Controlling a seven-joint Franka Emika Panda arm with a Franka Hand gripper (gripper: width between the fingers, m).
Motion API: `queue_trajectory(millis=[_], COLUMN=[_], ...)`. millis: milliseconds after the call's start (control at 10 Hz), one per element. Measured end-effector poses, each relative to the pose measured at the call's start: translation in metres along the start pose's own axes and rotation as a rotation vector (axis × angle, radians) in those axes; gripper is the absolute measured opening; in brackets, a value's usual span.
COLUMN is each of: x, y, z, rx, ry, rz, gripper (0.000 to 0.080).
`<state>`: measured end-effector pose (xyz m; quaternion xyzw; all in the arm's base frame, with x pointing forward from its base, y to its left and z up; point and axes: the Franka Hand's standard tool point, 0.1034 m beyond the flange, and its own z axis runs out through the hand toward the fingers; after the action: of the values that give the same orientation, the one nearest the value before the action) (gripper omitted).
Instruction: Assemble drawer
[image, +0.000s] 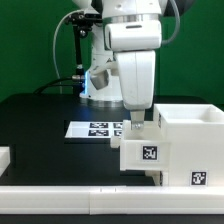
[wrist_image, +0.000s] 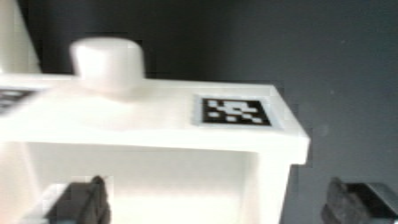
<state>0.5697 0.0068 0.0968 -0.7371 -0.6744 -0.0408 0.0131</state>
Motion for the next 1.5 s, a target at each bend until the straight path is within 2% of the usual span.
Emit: queue_trajectory(millis=[100, 200, 300, 500, 600, 700, 800, 1100, 1400, 1500], x=[-0.002, -0.013, -0.036, -0.076, -0.089, -0.093, -0.086, -0.05, -0.011, 0.001], y=[0.008, 0.012, 0.014, 0.021, 0.021, 0.016, 0.011, 0.0, 0.0, -0.002], z=[-0.011, -0.012, -0.009, 0.009, 0.018, 0.023, 0.027, 0.035, 0.036, 0.038], rx=[0.004, -0.003, -0.004, 0.013, 0.019, 0.025, 0.023, 0.023, -0.017, -0.017], ry=[-0.001, 0.026, 0.059, 0.153, 0.198, 0.236, 0.24, 0.244, 0.245, 0.252], rz=[-0.003, -0.036, -0.036, -0.065, -0.05, -0.033, -0.029, 0.005, 0.036, 0.053], gripper=[0.0626, 0.0642, 0.0648, 0.0649, 0.0649, 0.0649, 0.0649, 0.0649, 0.0649, 0.0649])
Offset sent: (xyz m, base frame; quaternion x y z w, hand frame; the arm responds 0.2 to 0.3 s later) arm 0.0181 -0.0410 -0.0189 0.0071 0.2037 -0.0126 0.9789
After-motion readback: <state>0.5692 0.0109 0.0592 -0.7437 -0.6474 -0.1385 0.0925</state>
